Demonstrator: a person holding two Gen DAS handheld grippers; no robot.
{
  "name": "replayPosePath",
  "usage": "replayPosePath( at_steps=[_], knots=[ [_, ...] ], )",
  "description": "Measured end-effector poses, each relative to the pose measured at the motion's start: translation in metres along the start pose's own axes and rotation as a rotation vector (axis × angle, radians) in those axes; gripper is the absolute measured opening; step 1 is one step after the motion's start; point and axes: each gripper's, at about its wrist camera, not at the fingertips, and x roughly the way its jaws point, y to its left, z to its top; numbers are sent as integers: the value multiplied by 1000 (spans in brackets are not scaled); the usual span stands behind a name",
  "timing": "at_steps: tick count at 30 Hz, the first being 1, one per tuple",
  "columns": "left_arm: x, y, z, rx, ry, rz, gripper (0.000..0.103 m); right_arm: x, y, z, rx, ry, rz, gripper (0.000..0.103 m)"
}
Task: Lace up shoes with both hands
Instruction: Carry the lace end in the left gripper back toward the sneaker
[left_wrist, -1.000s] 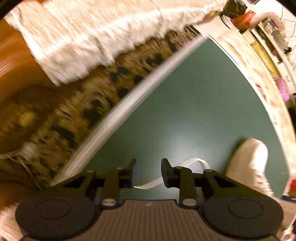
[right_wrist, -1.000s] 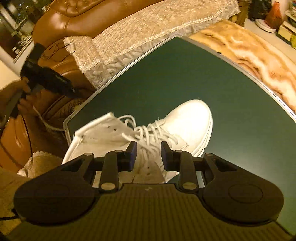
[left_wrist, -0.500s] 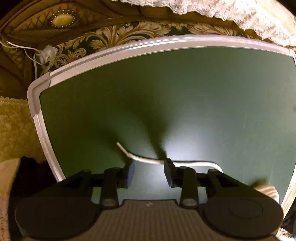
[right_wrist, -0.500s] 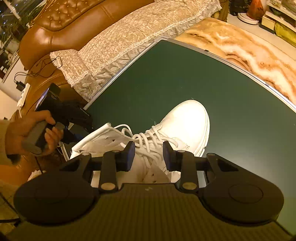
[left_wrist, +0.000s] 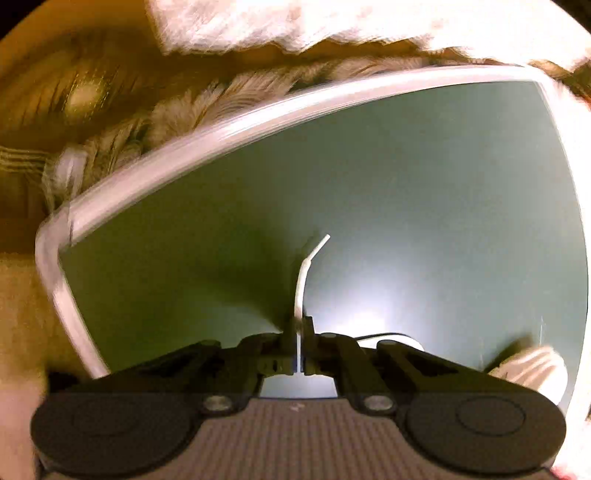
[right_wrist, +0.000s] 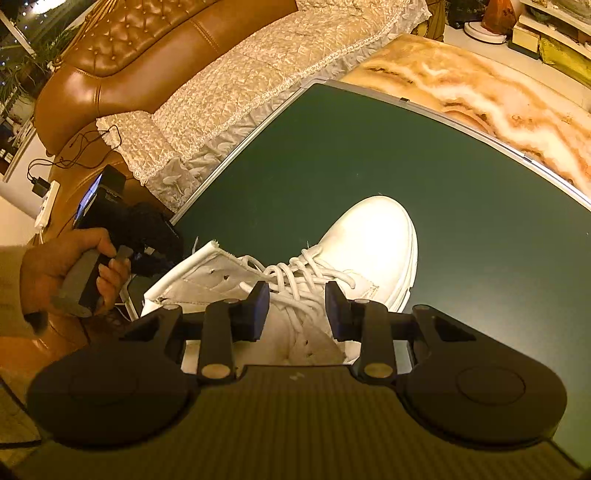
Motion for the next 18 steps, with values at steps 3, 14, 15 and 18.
replayPosePath(
  at_steps=[3,14,15,18],
  knots=[
    [-26,-33,1,261,-138,-44,0,-6,-6,-2,24,-31,-4,38],
    [-128,-154,-72,1127,-329,-242,0,-22,-31,30,287,-305,227,38],
    [-133,-158,-80,1166,-325,-255,0,-22,-33,35,313,-323,260,38],
    [-138,-158,-103,1265,-327,-274,0,-17,-37,39,364,-352,320,38]
  ],
)
